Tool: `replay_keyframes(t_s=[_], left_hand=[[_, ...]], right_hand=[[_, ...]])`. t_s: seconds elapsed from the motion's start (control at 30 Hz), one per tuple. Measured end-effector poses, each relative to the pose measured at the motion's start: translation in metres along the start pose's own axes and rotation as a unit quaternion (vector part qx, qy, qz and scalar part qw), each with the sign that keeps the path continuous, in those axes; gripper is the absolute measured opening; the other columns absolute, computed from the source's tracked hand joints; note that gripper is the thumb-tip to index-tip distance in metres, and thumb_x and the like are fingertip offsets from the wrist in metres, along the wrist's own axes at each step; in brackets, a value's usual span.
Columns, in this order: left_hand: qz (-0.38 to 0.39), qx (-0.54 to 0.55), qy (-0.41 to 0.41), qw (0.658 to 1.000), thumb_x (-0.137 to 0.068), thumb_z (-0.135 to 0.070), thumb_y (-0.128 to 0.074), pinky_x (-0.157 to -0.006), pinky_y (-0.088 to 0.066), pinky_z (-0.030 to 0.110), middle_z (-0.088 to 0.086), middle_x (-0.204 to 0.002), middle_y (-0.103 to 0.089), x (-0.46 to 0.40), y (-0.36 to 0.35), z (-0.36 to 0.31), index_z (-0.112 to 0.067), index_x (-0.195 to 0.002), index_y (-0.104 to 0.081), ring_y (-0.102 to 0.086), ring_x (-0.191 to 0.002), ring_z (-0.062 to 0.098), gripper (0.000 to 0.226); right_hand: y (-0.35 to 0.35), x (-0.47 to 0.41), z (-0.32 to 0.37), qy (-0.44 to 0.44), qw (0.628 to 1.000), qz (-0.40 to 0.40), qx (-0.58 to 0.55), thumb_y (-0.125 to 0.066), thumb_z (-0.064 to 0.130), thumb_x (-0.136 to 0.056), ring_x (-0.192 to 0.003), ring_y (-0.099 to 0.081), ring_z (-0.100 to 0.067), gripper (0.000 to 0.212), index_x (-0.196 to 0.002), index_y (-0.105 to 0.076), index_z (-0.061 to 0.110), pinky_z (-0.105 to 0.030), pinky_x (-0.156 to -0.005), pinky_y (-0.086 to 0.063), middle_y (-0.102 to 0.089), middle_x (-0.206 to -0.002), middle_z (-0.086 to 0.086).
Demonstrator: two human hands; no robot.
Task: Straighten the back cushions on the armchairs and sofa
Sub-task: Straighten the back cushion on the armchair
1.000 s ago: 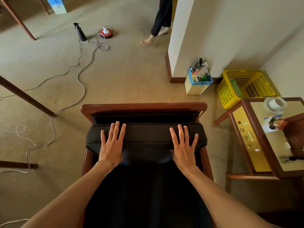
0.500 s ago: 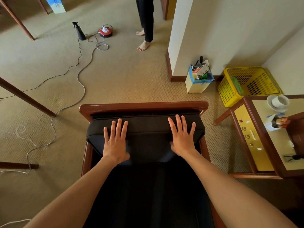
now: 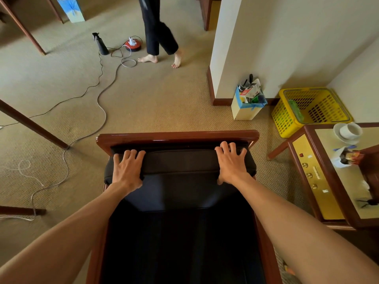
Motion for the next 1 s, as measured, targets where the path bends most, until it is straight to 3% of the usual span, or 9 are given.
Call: replay_keyframes(t_s=[0.07, 0.17, 0.3, 0.4, 0.47, 0.67, 0.8, 1.0], left_hand=[[-0.046, -0.014, -0.019, 0.999, -0.051, -0.034, -0.086, -0.103, -0.028, 0.054, 0.0, -0.124, -0.05, 0.004, 0.007, -0.005, -0.021, -0.135, -0.041, -0.044, -0.12, 0.024, 0.096], [-0.084, -0.009, -0.038, 0.996, -0.045, -0.029, -0.088, -0.099, -0.027, 0.059, 0.001, -0.12, -0.053, 0.006, 0.01, -0.007, -0.02, -0.132, -0.046, -0.047, -0.117, 0.026, 0.097], [-0.022, 0.012, -0.002, 1.0, -0.062, -0.029, -0.085, -0.111, -0.019, 0.063, 0.007, -0.147, -0.034, 0.008, -0.001, -0.004, -0.019, -0.152, -0.02, -0.026, -0.141, 0.028, 0.111], [0.002, 0.045, -0.004, 0.999, -0.075, -0.022, -0.077, -0.117, -0.01, 0.059, 0.012, -0.163, -0.002, 0.015, -0.016, -0.01, -0.018, -0.155, 0.007, 0.002, -0.15, 0.03, 0.116], [-0.005, 0.072, -0.015, 0.997, -0.075, -0.021, -0.075, -0.118, -0.003, 0.057, 0.01, -0.163, 0.009, 0.026, -0.023, -0.019, -0.018, -0.154, 0.012, 0.011, -0.15, 0.029, 0.118], [0.032, 0.083, -0.009, 0.996, -0.076, -0.027, -0.075, -0.119, 0.0, 0.056, 0.006, -0.162, 0.017, 0.032, -0.014, -0.031, -0.015, -0.153, 0.016, 0.016, -0.149, 0.03, 0.12], [0.072, 0.098, 0.004, 0.993, -0.08, -0.029, -0.073, -0.119, -0.008, 0.054, 0.008, -0.164, 0.009, 0.03, -0.001, -0.033, -0.014, -0.155, 0.007, 0.007, -0.15, 0.031, 0.11], [0.092, 0.138, -0.001, 0.986, -0.081, -0.031, -0.07, -0.11, -0.036, 0.048, 0.009, -0.15, -0.04, 0.033, 0.05, -0.043, -0.014, -0.149, -0.034, -0.036, -0.139, 0.029, 0.079]], right_hand=[[-0.008, 0.013, -0.008, -0.008, 0.999, -0.037, 0.001, -0.092, 0.051, -0.046, -0.129, -0.03, -0.03, 0.111, -0.137, -0.037, 0.016, -0.063, -0.102, -0.031, -0.031, -0.141, -0.005], [-0.018, 0.032, -0.02, -0.034, 0.997, -0.069, -0.012, -0.089, 0.055, -0.043, -0.121, -0.036, -0.03, 0.107, -0.131, -0.042, 0.018, -0.061, -0.097, -0.036, -0.037, -0.134, -0.006], [-0.016, 0.027, -0.002, -0.036, 0.997, -0.067, -0.022, -0.089, 0.041, -0.059, -0.138, -0.029, -0.031, 0.114, -0.149, -0.025, 0.016, -0.063, -0.109, -0.028, -0.029, -0.149, -0.009], [-0.027, 0.037, 0.012, -0.042, 0.996, -0.066, -0.039, -0.082, 0.026, -0.074, -0.152, -0.006, -0.032, 0.118, -0.157, 0.0, 0.013, -0.07, -0.115, -0.006, -0.01, -0.162, -0.014], [-0.035, 0.044, 0.012, -0.034, 0.996, -0.067, -0.05, -0.077, 0.022, -0.078, -0.152, 0.007, -0.031, 0.115, -0.156, 0.007, 0.016, -0.069, -0.113, 0.003, 0.001, -0.165, -0.014], [-0.018, 0.034, 0.004, 0.006, 0.996, 0.007, -0.084, -0.068, 0.027, -0.084, -0.15, 0.019, -0.027, 0.108, -0.155, 0.013, 0.021, -0.067, -0.116, 0.004, 0.015, -0.164, -0.009], [-0.007, 0.038, 0.002, 0.019, 0.993, 0.073, -0.095, -0.067, 0.024, -0.086, -0.15, 0.021, -0.026, 0.107, -0.156, 0.014, 0.02, -0.064, -0.117, 0.005, 0.02, -0.164, -0.008], [0.037, 0.064, -0.005, 0.022, 0.986, 0.088, -0.137, -0.056, 0.014, -0.093, -0.152, -0.001, -0.026, 0.078, -0.157, -0.011, 0.011, -0.058, -0.12, -0.007, -0.007, -0.165, -0.01]])
Point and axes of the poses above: each hand's wrist, its own x-axis away from the middle knuckle, its own y-axis out of the back of the hand, z = x × y, the point moved 4 cm from there along -x, towards the middle knuckle
